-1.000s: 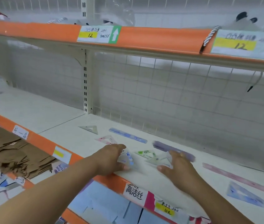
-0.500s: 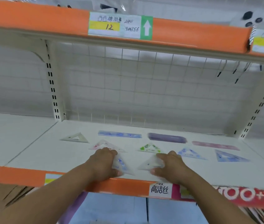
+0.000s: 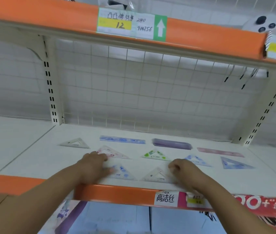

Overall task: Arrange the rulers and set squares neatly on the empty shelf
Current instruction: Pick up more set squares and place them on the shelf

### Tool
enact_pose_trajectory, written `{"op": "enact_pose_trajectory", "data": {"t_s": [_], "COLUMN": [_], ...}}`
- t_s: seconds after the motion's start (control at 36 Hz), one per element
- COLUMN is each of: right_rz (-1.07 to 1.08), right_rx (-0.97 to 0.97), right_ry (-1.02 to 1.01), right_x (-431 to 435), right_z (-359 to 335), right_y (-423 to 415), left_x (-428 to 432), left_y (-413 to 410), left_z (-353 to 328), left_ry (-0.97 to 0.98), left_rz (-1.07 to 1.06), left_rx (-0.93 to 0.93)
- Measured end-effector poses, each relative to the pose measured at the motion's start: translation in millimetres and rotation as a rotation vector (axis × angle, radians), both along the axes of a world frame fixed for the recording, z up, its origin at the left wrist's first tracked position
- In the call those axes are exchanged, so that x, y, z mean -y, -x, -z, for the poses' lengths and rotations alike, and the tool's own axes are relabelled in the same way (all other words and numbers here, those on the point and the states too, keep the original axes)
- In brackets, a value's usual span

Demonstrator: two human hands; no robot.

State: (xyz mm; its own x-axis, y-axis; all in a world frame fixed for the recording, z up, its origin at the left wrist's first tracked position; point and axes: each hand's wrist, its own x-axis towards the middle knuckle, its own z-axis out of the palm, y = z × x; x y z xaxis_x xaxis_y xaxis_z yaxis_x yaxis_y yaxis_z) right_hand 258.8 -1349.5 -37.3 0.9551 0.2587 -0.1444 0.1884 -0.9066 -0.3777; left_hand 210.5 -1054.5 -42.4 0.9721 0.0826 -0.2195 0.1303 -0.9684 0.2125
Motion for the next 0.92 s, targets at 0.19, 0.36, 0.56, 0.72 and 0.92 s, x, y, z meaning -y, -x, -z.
{"op": "enact_pose_trajectory", "data": {"t_s": [0.19, 0.36, 0.56, 0.72, 0.92], "right_rz": [0.03, -0.099, -0.176, -0.182, -0.171], "right_rx": [0.052, 0.054, 0.05, 0.03, -0.003], "right_ry": [0.085, 0.051, 0.054, 0.053, 0.056], "right_x": [12.2, -7.7, -22.9, -24.8, -25.3], "right_z": [2.7, 0.6, 10.3, 11.2, 11.0], "right_y": [0.1, 6.0, 6.9, 6.3, 6.0], "left_x": [-38.9, -46.7, -44.7, -46.3, -46.8], "left_y": [13.3, 19.8, 20.9, 20.0, 20.8], "left_z": [-11.3, -5.1, -4.4, -2.3, -4.1], "left_ry": [-0.251, -0.212, -0.199, -0.186, -0.165], "left_rz": [-0.134, -0.133, -0.156, -0.159, -0.156], "left_rx": [-0.078, -0.172, -0.152, -0.145, -0.146]}}
